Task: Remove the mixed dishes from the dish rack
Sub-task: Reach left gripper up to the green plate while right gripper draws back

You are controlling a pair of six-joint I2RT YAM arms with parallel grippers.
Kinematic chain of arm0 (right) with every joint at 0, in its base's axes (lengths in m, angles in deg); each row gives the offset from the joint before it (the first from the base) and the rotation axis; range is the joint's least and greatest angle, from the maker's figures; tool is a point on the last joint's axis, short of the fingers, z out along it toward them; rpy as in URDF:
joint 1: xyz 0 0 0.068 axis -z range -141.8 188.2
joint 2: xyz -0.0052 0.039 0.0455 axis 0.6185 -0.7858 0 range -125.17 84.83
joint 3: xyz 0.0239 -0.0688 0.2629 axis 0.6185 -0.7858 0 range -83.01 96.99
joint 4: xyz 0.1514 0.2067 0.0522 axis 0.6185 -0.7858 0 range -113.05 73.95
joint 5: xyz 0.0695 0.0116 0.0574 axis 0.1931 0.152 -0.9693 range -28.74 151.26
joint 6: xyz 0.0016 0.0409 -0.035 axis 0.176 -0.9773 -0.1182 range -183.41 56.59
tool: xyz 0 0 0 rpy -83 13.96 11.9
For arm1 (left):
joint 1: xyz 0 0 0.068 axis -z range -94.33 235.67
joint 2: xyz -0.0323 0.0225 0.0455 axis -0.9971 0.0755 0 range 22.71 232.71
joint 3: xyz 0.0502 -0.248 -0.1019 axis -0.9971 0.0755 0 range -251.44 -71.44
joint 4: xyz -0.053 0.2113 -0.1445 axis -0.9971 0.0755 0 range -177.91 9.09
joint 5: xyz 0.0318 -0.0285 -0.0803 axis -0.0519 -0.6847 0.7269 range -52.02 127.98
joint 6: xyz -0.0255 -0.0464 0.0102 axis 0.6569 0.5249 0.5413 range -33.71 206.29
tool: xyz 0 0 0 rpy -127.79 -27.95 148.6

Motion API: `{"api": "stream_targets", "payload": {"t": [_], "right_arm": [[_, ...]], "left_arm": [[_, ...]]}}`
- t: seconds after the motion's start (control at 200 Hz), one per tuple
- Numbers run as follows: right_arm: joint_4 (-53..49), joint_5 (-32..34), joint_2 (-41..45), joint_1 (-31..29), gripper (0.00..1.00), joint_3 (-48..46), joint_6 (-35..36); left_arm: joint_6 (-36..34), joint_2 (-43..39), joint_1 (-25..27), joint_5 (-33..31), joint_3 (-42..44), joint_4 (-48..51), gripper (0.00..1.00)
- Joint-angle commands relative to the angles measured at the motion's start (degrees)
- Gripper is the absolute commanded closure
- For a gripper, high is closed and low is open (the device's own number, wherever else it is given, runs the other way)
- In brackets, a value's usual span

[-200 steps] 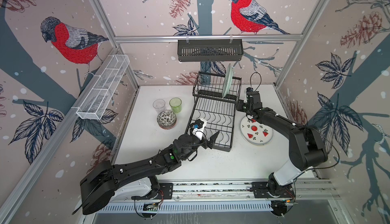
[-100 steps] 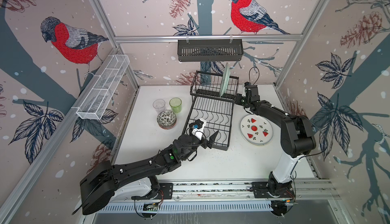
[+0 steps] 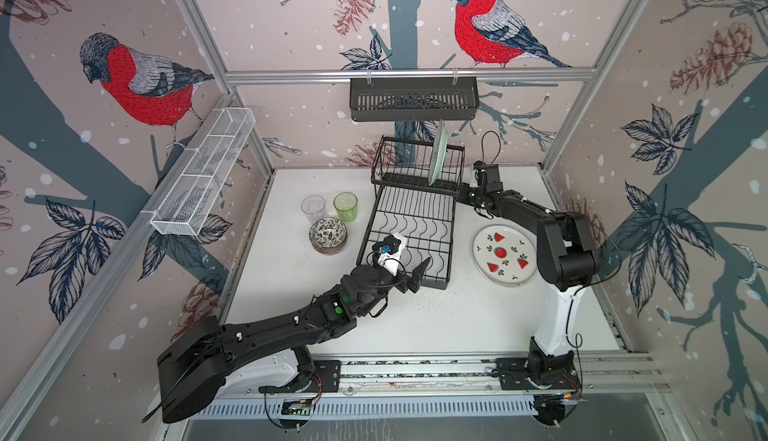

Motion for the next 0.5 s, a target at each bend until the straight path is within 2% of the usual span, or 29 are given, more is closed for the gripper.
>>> {"api": "stream_targets", "payload": {"t": [0.0,0.27,0.38,0.495], "right_arm": [[0.84,1.41,-1.89,0.27,0.58,3.04,0.81],[-3.58,-1.38,-6.88,0.45,0.62,11.28,2.83],[-1.38,1.09,-2.96,0.62,0.62,6.65,2.73],[1.95,2.1,3.09,1.13,0.53,-0.17,1.4]], "left_arm": [[-0.35,0.0,-0.08,-0.6,-0.02,-1.06,0.03],[-0.35,-0.58,-0.12,-1.27,0.03,-0.83,0.03],[-0.35,-1.1,-0.09,-1.53,0.24,-0.82,0.03],[-0.18,-1.04,-0.08,-1.68,0.22,-1.25,0.03]]}}
